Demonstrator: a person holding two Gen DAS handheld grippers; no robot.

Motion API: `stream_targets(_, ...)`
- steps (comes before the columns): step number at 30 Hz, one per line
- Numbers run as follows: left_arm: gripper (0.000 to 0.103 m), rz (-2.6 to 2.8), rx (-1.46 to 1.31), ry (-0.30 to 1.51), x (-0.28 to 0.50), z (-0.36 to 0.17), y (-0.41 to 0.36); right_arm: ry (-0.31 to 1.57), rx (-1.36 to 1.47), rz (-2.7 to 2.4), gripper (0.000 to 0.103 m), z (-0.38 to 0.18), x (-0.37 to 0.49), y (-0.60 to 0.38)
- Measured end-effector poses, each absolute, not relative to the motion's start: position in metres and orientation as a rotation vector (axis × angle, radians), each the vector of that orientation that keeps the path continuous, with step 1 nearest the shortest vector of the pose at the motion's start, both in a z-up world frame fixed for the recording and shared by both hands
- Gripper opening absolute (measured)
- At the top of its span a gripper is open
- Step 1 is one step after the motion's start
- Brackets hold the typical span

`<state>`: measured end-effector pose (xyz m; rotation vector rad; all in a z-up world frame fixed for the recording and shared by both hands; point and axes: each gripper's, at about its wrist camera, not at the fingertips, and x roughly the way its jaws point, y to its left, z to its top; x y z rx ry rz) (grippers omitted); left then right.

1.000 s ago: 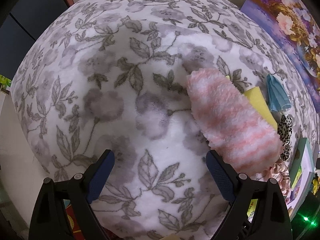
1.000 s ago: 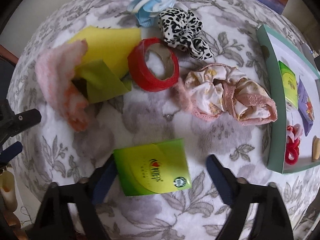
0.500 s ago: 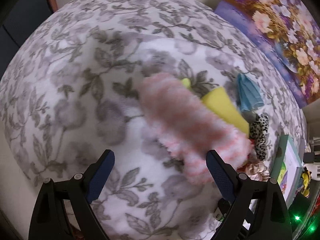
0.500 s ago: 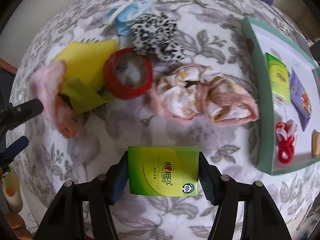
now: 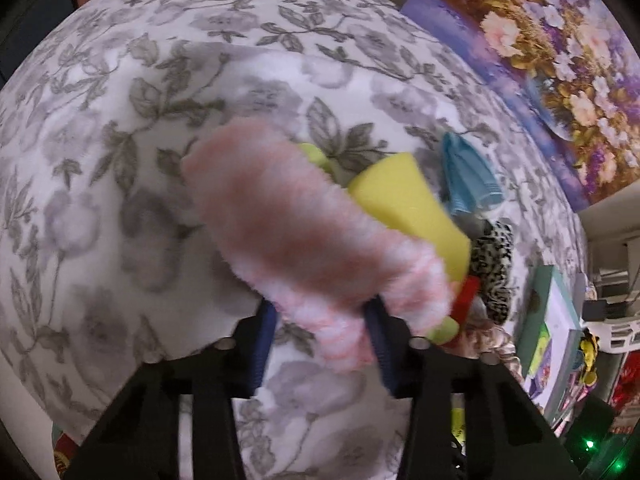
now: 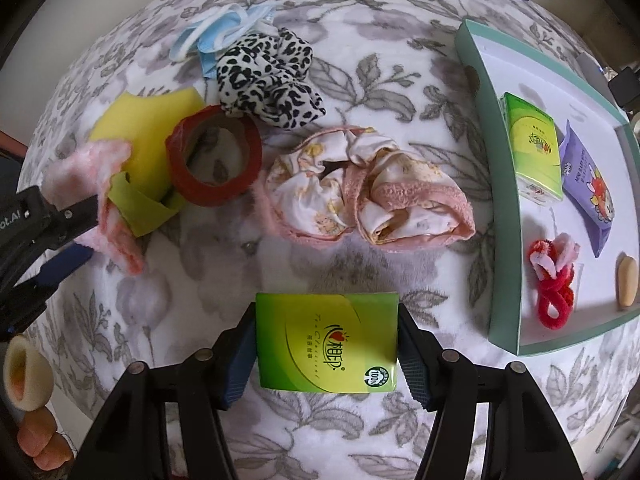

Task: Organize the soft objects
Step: 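Carry both items into the tray and open both grippers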

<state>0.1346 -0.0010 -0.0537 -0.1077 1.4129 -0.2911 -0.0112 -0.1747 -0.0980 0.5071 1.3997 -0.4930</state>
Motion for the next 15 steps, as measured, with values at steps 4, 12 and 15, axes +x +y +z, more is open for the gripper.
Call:
stream_targets(4,0.019,-0.34,-0.128,1.407,0.134,-0.053,-0.006,1.397,0.515,-0.492,0.066,-0.098,-0.009,-0.174)
stream_targets(12,0.008,-0.374,-0.166,1.367,0.132,-0.035,0.003,1.375,0.526,-0.502,0.066,-0.091,-0.004,-0.176)
stream_targets(15,0.008,-0.387,-0.18,1.34,0.132,-0.026,0.005,1.359,0.53,-0.506,0.066,-0.082,-0.005,-0.18)
